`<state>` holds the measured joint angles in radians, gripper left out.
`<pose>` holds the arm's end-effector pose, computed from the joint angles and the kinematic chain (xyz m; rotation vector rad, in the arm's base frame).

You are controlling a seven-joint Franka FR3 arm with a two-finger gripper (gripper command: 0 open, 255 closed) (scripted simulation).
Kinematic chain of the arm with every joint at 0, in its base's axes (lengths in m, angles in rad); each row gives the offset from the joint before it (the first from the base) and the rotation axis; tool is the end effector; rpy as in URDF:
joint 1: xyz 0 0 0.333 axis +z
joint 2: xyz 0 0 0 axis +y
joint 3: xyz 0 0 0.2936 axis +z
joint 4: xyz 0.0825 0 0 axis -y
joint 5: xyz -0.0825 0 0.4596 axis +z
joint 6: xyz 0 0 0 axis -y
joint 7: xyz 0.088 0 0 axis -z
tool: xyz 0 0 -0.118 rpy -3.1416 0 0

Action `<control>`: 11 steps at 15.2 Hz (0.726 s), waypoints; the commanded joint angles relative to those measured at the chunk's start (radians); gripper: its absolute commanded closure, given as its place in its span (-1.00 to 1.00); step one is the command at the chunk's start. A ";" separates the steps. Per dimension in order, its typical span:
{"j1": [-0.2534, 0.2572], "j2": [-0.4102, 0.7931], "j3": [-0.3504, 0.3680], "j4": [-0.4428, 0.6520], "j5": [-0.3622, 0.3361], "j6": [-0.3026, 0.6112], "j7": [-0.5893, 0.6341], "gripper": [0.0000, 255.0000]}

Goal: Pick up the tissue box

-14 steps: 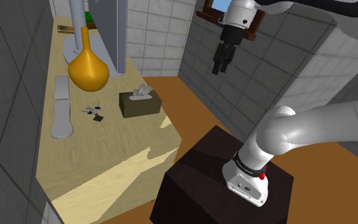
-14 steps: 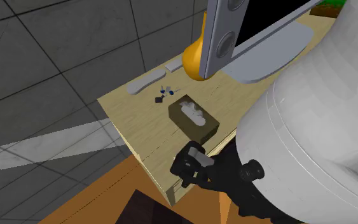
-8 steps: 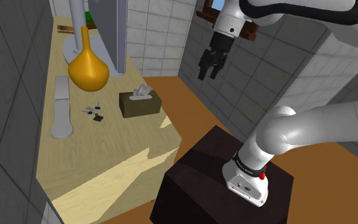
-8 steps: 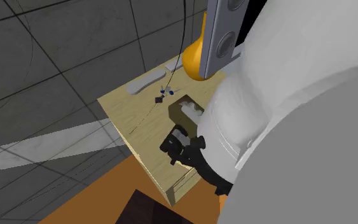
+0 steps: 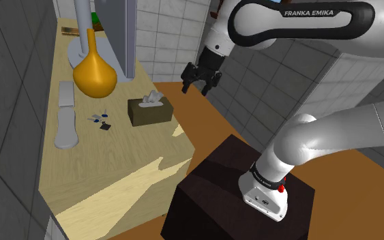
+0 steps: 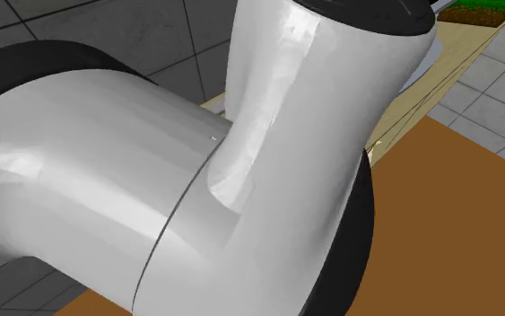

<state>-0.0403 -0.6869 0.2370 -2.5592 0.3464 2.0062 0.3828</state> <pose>0.4363 0.1043 0.4424 -2.8923 0.5209 -0.1150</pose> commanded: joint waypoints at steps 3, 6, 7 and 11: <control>-0.031 0.100 0.105 0.005 0.039 0.188 0.167 -1.00; -0.071 0.197 0.187 0.031 0.037 0.325 0.299 -1.00; -0.089 0.232 0.216 0.044 0.029 0.368 0.347 -1.00; -0.186 0.380 0.339 0.109 -0.061 0.528 0.568 -1.00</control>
<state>-0.1985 -0.3437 0.5462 -2.4690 0.3139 2.4941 0.8875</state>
